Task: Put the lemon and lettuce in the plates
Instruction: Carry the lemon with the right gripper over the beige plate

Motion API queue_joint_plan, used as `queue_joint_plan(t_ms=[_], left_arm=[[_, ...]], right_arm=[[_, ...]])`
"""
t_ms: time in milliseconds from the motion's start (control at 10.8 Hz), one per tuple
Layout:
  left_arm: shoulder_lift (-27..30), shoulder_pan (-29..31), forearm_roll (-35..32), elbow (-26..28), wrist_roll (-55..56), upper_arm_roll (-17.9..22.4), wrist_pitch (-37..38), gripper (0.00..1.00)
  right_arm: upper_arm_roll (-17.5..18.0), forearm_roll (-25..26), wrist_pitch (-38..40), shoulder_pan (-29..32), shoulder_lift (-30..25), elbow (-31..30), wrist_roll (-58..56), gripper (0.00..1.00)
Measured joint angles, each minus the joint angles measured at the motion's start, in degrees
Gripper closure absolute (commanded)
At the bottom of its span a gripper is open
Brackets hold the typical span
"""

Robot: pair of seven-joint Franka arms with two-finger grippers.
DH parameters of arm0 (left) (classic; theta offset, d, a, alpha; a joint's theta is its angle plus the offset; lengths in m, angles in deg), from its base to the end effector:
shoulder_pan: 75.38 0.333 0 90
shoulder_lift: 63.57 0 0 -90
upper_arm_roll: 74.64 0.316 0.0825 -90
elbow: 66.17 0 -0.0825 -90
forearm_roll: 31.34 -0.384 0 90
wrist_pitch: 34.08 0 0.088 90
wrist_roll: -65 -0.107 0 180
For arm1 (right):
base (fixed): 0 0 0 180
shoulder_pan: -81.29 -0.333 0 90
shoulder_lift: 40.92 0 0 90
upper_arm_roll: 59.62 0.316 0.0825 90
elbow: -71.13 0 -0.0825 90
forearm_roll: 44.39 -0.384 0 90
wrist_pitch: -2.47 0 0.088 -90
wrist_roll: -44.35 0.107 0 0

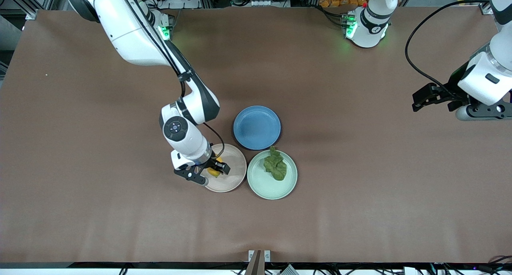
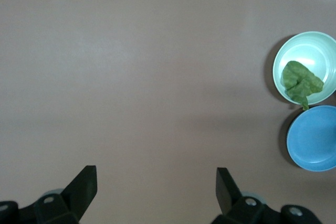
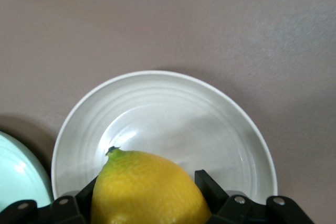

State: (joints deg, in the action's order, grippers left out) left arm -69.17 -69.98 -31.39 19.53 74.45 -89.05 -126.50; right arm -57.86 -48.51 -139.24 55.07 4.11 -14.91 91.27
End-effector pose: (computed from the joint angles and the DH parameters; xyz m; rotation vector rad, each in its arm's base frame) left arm 0.5819 -0.0847 0.6097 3.1147 0.0141 0.0289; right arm 0.6483 0.3395 0.2192 -2.9114 0.5809 -0.1556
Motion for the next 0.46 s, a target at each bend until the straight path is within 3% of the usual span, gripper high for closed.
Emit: queue_joint_plan(t_ms=[185, 277, 370, 462], left_arm=[[0.3, 0.0, 0.0, 0.2, 0.0, -0.5, 1.3, 0.0], [0.8, 0.0, 0.0, 0.7, 0.1, -1.1, 1.6, 0.0], [1.6, 0.0, 0.0, 1.7, 0.5, -1.5, 1.6, 0.0], [2.3, 0.0, 0.0, 2.6, 0.7, -1.6, 1.6, 0.0]], right_arm=[[0.0, 0.0, -0.3, -0.2, 0.8, 0.1, 0.1, 0.4], [0.0, 0.0, -0.4, -0.2, 0.8, 0.1, 0.1, 0.27], [0.0, 0.0, -0.7, -0.4, 0.8, 0.2, 0.1, 0.0], [0.0, 0.0, -1.0, -0.7, 0.9, 0.2, 0.1, 0.0]])
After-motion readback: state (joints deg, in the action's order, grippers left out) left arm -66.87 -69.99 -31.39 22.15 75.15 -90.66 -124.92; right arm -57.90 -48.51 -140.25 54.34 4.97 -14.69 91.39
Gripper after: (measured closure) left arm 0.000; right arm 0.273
